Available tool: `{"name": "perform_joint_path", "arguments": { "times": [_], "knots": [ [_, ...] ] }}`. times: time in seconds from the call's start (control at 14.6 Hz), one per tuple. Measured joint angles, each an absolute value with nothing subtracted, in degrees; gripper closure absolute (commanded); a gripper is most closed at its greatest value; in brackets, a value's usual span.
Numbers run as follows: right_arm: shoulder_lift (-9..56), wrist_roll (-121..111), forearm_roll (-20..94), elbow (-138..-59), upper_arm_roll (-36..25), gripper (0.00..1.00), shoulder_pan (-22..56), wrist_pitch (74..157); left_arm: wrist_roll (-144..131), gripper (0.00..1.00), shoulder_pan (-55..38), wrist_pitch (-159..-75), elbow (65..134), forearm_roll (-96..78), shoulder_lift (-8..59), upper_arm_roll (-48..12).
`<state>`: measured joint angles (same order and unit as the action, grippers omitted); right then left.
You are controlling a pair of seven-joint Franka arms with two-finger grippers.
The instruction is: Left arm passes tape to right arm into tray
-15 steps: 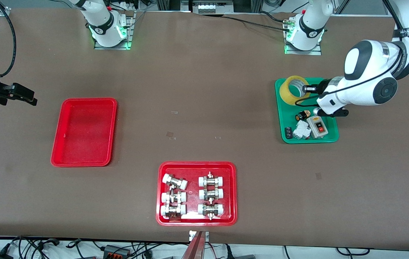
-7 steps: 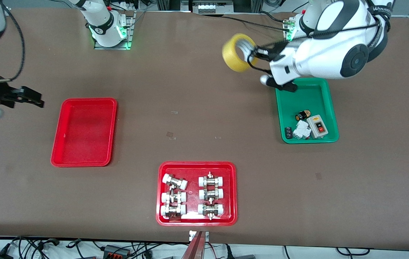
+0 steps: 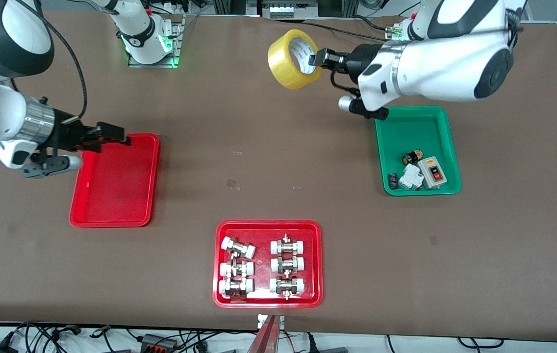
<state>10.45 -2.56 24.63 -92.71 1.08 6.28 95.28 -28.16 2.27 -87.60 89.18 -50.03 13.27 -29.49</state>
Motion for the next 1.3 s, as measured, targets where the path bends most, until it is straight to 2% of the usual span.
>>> {"name": "perform_joint_path", "arguments": {
  "times": [0.27,0.55,0.82,1.3],
  "knots": [
    [10.45,-2.12,33.65,-92.43,1.27,0.00,12.32,97.39,-33.41,1.00,-0.49,-87.85,84.19,-50.71,18.52,-29.54],
    [10.43,10.21,37.69,-88.42,1.36,0.00,18.55,99.24,-33.93,1.00,-0.55,-87.85,83.25,-50.71,18.92,-29.52],
    [10.77,20.47,45.05,-84.82,1.40,0.00,20.97,100.21,-34.22,1.00,-0.13,-87.85,83.02,-50.71,18.93,-29.46],
    [11.09,32.14,45.99,-84.34,1.48,0.00,29.59,107.31,-34.36,1.00,0.01,-87.85,82.90,-50.71,18.95,-29.43]
  ]
}}
